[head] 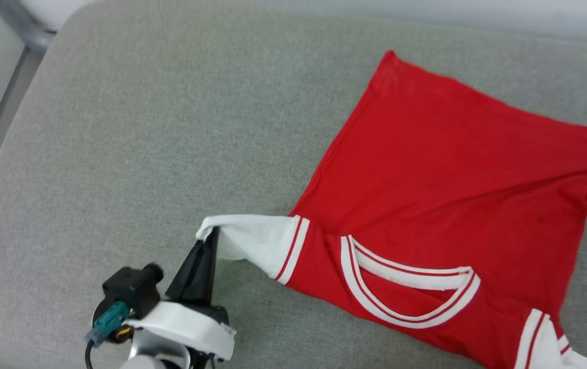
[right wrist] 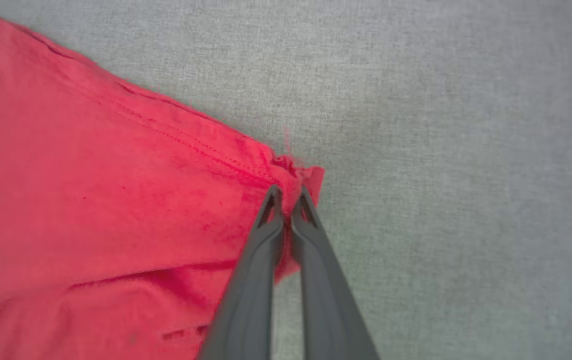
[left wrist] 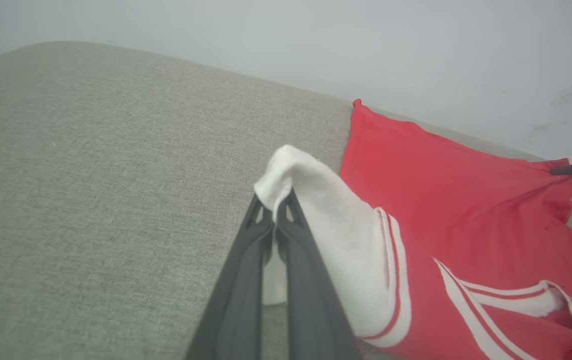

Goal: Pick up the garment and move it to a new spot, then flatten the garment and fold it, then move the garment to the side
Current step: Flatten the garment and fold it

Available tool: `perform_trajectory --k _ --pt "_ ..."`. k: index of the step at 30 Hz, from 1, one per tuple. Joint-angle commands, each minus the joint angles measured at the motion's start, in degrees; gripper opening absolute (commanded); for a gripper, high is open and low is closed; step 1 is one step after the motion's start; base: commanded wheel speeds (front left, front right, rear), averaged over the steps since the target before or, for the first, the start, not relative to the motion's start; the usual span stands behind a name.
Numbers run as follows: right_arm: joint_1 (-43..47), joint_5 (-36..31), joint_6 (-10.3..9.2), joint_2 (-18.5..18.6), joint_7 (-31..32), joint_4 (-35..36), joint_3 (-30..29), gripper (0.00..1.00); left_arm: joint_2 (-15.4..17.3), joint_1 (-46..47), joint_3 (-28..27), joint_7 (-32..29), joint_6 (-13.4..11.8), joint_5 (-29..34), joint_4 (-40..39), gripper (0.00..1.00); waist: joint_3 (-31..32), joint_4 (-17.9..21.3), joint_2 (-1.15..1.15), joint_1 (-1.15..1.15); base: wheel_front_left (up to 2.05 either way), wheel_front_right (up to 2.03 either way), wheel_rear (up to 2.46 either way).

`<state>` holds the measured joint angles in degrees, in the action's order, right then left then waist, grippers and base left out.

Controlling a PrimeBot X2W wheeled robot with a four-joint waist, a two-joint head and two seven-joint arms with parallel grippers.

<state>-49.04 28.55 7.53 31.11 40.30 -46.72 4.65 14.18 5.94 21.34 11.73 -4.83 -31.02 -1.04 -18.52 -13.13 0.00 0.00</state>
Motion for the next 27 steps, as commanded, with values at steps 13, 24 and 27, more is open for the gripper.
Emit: perform_trajectory --k 13,24,27 --pt "32.3 3.7 -0.07 -0.3 -4.8 20.0 -5.3 0.0 4.8 -10.1 -3.1 -6.5 -5.8 -2.2 -0.5 0.0 15.9 12.0 0.0 0.0 0.0 0.0 0.0" --pt "58.4 -1.0 -0.06 -13.7 -3.5 35.9 -18.0 0.0 6.4 -13.3 -4.8 -7.6 -6.3 -4.2 0.8 0.0 17.9 15.2 0.0 0.0 0.0 0.0 0.0" --pt "62.3 -2.1 -0.06 -18.5 -3.8 39.2 -20.1 0.0 6.3 -13.1 -4.9 -7.4 -6.5 -4.5 1.1 0.0 17.8 15.4 0.0 0.0 0.0 0.0 0.0"
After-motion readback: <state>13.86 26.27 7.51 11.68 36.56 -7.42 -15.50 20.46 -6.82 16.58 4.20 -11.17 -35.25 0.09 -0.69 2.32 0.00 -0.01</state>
